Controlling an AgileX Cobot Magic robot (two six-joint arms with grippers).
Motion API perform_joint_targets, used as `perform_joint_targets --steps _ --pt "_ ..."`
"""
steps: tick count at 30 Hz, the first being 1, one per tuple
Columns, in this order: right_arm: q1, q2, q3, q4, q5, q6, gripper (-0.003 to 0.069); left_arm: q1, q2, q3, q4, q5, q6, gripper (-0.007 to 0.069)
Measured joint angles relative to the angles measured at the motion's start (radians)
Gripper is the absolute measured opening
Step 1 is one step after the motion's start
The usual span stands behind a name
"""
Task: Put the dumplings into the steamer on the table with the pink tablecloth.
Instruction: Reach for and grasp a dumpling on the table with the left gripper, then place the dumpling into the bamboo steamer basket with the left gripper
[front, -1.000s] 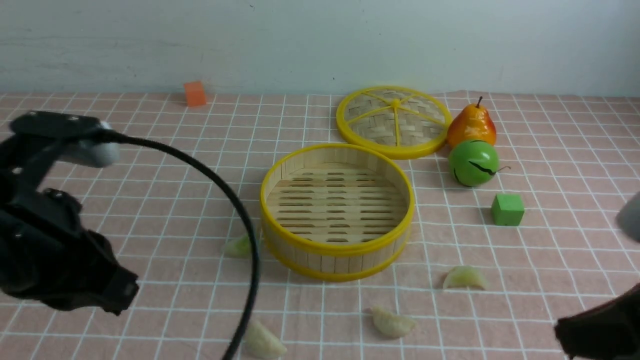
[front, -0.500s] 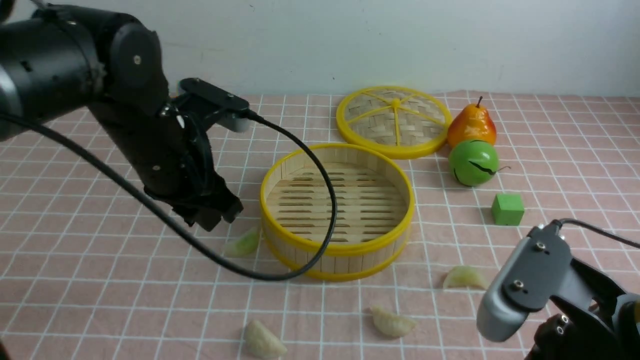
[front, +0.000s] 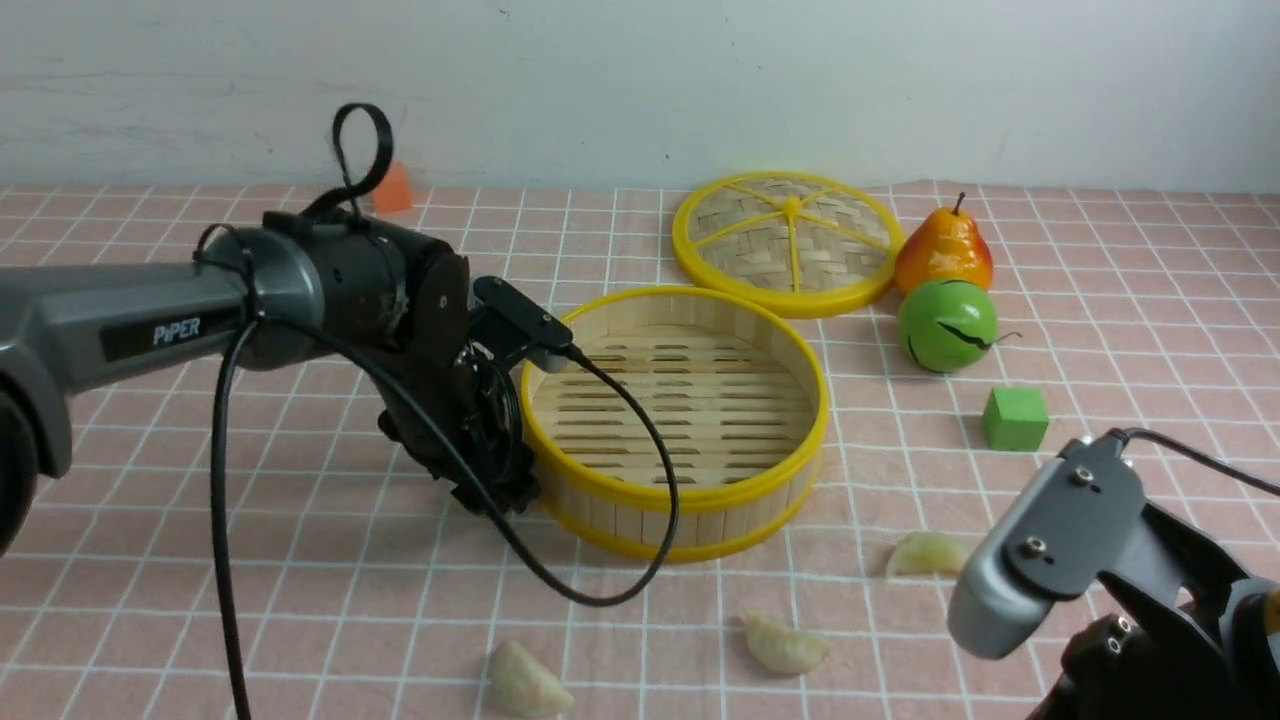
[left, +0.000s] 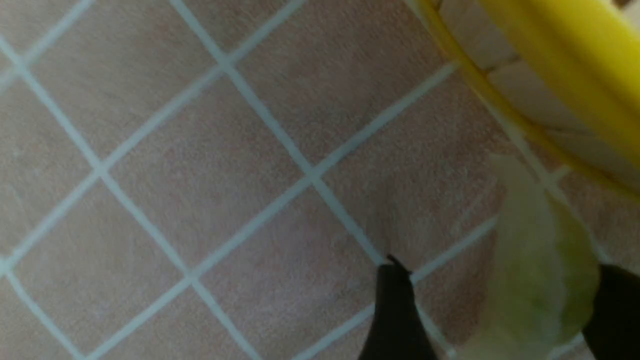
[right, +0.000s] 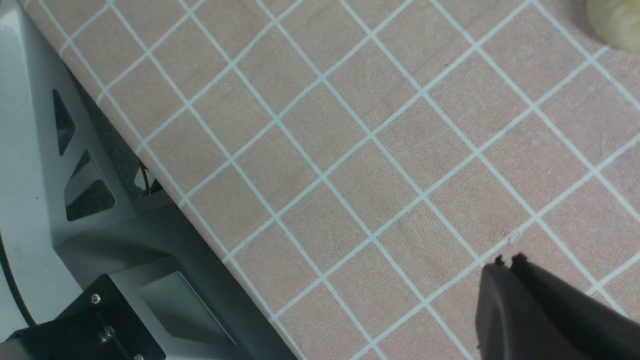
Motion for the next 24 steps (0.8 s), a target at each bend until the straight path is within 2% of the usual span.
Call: perform_joint_targets --steps 1,2,3,4,5,10,14,18,21,24 --pt "0.0 0.0 0.0 0.0 0.0 0.001 0.0008 -0.001 0.0 0.0 0.0 0.0 0.0 0.0402" --pt "0.0 0.0 0.0 0.001 -0.002 0.003 0.0008 -0.001 0.001 0.0 0.0 0.007 0.0 0.033" --pt "0.0 0.0 0.0 0.001 -0.002 0.003 0.0008 -0.001 0.001 0.0 0.0 0.008 0.0 0.033" --pt "0.0 0.0 0.0 0.001 -0.005 0.003 0.0008 -0.001 0.001 0.0 0.003 0.018 -0.003 0.0232" --pt "0.0 0.0 0.0 0.001 -0.008 0.003 0.0008 -0.001 -0.003 0.0 0.007 0.028 -0.003 0.0184" --pt "0.0 0.0 0.0 0.001 -0.023 0.003 0.0011 -0.001 -0.07 -0.044 0.052 0.132 -0.023 0.02" --pt "0.0 0.0 0.0 -0.001 -0.03 0.003 0.0014 -0.016 -0.146 -0.142 0.023 0.182 -0.11 0.02" --pt "0.0 0.0 0.0 -0.015 -0.03 0.003 0.0018 -0.089 -0.17 -0.261 -0.038 0.219 -0.199 0.02" --pt "0.0 0.0 0.0 -0.018 -0.018 0.003 0.0021 -0.189 -0.092 -0.377 -0.047 0.252 -0.328 0.02" --pt "0.0 0.0 0.0 -0.018 0.032 0.003 0.0021 -0.232 0.015 -0.484 -0.044 0.26 -0.413 0.02"
